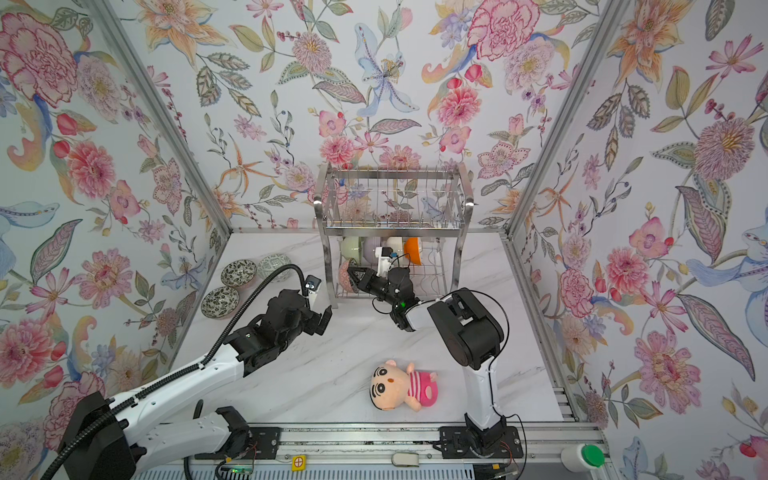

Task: Load the bowls into the dish rack
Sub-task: 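Open the right gripper and withdraw it while the left arm reaches toward the table bowls, then lower the left gripper onto the black-leaf bowl nearest the wall and grasp its rim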

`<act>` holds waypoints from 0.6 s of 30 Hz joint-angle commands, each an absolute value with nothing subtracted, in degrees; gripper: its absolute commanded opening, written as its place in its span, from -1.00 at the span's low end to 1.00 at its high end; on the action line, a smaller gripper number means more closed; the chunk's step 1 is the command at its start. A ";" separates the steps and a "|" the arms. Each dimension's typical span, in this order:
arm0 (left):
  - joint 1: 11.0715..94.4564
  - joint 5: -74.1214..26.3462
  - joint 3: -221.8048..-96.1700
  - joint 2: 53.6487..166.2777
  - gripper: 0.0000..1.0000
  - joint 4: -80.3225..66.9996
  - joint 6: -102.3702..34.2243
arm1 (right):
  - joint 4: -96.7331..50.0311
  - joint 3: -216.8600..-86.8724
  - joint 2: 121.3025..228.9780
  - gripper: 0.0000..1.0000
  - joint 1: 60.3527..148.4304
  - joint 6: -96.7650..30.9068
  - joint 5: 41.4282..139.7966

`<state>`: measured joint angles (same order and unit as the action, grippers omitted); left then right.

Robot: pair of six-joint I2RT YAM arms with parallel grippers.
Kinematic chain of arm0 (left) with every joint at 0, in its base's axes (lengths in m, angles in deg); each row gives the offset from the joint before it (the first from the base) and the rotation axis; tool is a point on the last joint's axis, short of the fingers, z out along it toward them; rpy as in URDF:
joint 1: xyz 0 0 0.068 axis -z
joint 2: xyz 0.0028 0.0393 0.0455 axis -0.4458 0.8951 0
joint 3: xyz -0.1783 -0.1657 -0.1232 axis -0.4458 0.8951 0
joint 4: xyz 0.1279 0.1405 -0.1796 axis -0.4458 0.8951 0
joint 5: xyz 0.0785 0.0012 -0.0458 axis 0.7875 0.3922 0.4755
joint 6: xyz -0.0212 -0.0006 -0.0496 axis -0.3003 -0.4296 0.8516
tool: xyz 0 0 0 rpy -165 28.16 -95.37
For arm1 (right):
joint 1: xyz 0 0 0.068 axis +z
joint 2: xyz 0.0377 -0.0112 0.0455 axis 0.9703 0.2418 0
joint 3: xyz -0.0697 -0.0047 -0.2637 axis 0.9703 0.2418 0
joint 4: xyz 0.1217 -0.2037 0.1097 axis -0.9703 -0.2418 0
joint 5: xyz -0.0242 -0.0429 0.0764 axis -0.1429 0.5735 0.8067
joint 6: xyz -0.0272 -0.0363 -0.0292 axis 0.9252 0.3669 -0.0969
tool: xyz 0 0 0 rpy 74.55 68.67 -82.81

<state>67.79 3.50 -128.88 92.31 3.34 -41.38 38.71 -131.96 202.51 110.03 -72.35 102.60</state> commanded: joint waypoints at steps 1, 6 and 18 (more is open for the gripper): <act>68.22 7.74 -130.11 91.22 0.99 6.50 -39.64 | 40.35 -129.54 199.23 -0.61 109.50 -70.43 101.97; 67.48 10.91 -130.49 90.90 0.99 9.13 -38.24 | 40.04 -126.39 196.39 -0.57 108.90 -69.39 101.83; 49.55 -2.05 -127.42 87.24 0.99 9.74 -26.82 | 22.09 -124.69 185.01 -0.29 111.41 -56.45 99.97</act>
